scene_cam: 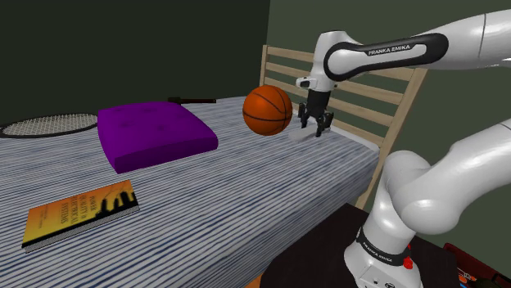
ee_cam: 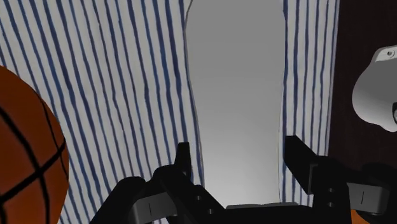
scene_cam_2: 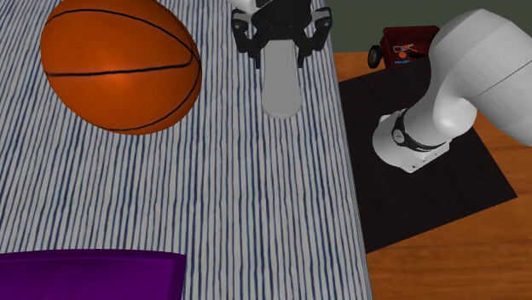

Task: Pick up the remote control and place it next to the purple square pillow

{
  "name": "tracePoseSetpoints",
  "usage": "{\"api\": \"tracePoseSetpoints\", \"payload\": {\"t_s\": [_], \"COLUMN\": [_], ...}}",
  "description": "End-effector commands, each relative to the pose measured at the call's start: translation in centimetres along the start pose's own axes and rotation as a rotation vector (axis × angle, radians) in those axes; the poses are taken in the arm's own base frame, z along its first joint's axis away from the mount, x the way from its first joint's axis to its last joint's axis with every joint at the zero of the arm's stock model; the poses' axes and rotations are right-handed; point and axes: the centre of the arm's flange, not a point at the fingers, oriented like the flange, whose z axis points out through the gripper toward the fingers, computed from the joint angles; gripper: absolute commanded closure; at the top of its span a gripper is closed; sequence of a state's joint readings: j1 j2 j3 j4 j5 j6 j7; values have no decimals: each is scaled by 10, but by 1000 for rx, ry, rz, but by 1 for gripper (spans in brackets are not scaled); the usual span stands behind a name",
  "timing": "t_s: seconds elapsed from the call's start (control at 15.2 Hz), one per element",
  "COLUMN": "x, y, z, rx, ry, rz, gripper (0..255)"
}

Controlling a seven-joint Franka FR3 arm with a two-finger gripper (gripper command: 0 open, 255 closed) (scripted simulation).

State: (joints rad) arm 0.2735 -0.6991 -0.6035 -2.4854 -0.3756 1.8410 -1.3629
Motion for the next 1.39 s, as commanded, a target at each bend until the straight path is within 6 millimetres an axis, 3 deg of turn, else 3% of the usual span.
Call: {"api": "tracePoseSetpoints", "payload": {"t_s": [0.0,1.32], "x": [0,1], "y": [1,-1], "z": [-10,-115], "rx": [0,0], "ry": [0,0], "rz": [0,0], "gripper": [255,255]}}
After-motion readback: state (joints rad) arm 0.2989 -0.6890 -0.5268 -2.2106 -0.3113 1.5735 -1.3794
